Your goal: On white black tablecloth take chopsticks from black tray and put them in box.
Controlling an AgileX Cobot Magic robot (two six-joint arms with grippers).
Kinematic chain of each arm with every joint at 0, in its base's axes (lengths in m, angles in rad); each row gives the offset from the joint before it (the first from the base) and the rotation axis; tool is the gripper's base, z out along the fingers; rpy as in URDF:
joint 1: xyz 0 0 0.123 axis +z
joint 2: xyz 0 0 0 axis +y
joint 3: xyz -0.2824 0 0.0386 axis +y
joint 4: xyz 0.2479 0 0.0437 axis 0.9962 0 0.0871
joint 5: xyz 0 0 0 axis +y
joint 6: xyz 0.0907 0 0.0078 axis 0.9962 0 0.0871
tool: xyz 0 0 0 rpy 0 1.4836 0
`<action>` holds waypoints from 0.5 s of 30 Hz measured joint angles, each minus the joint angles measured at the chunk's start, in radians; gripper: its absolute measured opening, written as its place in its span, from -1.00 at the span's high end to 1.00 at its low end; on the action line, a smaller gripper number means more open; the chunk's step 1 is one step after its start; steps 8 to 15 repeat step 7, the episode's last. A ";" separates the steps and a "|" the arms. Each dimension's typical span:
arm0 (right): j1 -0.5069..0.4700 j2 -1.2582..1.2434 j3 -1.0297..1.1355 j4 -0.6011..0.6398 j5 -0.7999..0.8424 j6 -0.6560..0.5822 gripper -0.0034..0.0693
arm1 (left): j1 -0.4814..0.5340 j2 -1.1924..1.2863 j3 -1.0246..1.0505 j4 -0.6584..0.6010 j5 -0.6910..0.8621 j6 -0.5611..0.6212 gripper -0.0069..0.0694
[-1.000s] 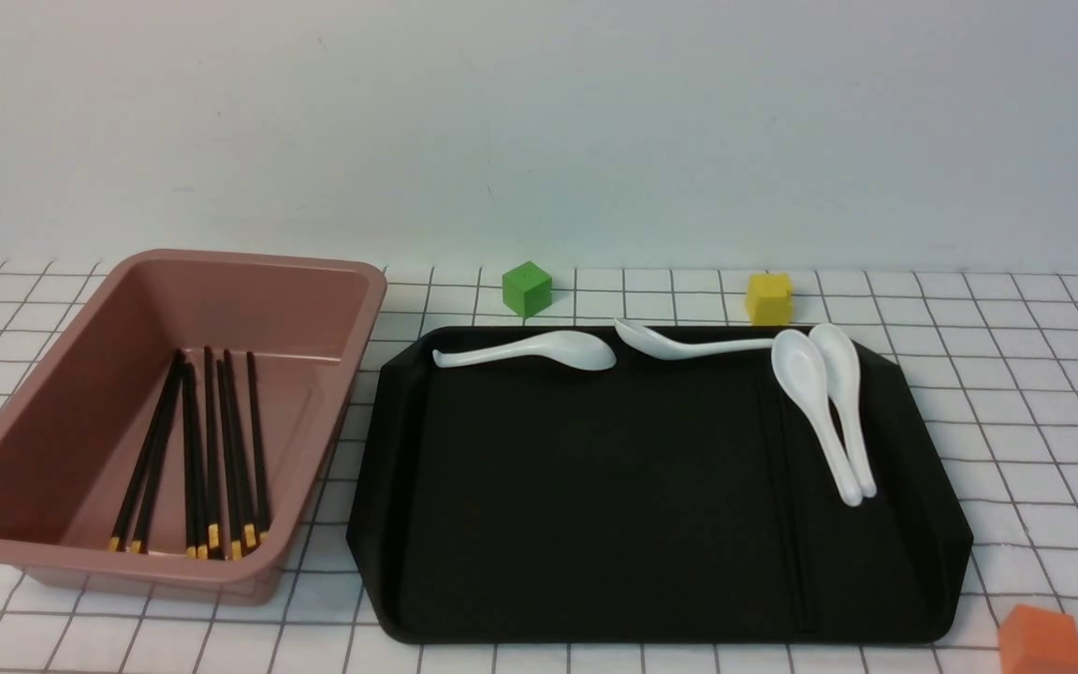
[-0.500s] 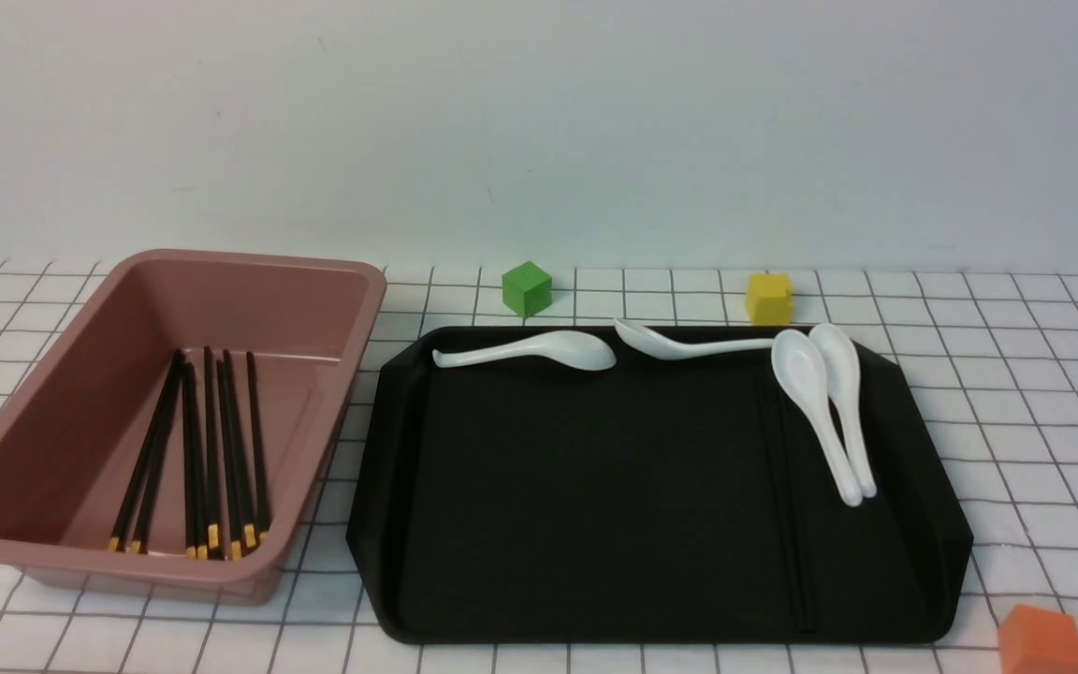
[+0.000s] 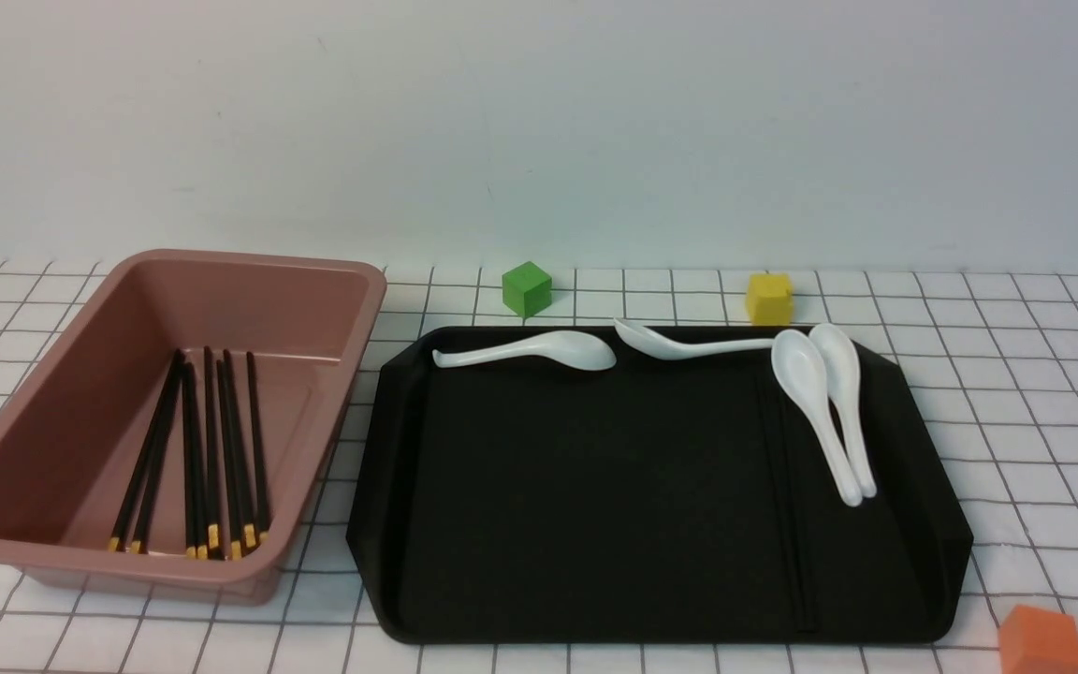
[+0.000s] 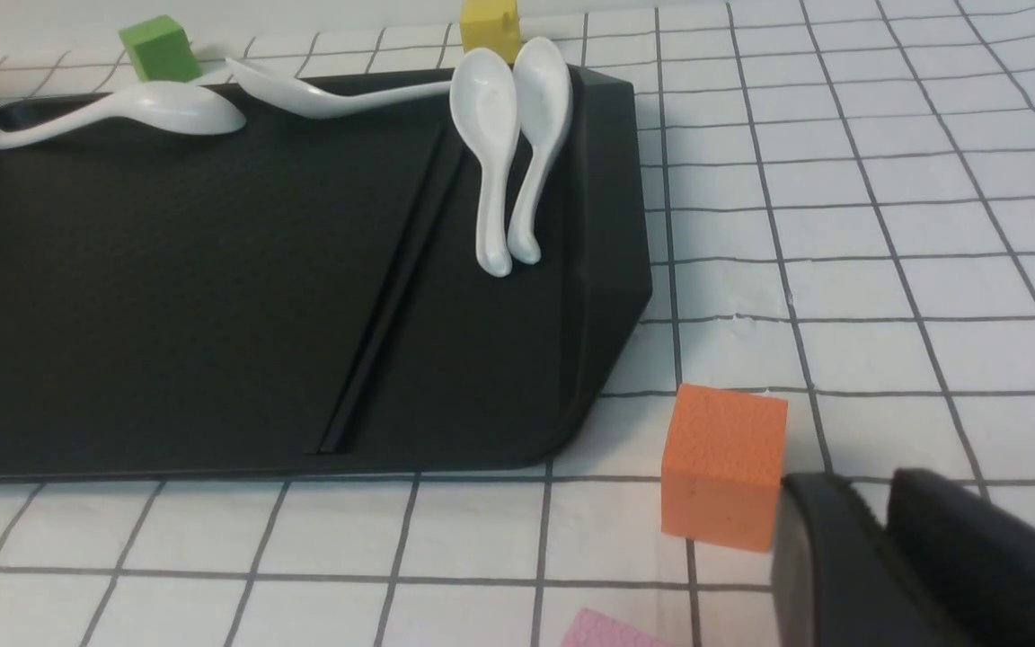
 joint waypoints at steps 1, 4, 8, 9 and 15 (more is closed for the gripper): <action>0.000 0.000 0.000 0.000 0.000 0.000 0.56 | 0.000 0.000 0.000 0.000 0.000 0.000 0.19; 0.000 0.000 0.000 0.000 0.000 0.000 0.56 | 0.000 0.000 0.000 0.000 0.000 0.000 0.19; 0.000 0.000 0.000 0.000 0.000 0.000 0.55 | 0.000 0.000 0.000 0.000 0.000 0.000 0.19; 0.000 0.000 0.000 0.000 0.000 0.000 0.55 | 0.000 0.000 0.000 0.000 0.000 0.000 0.19; 0.000 0.000 0.000 0.000 0.000 0.000 0.55 | 0.000 0.000 0.000 0.000 0.000 0.000 0.19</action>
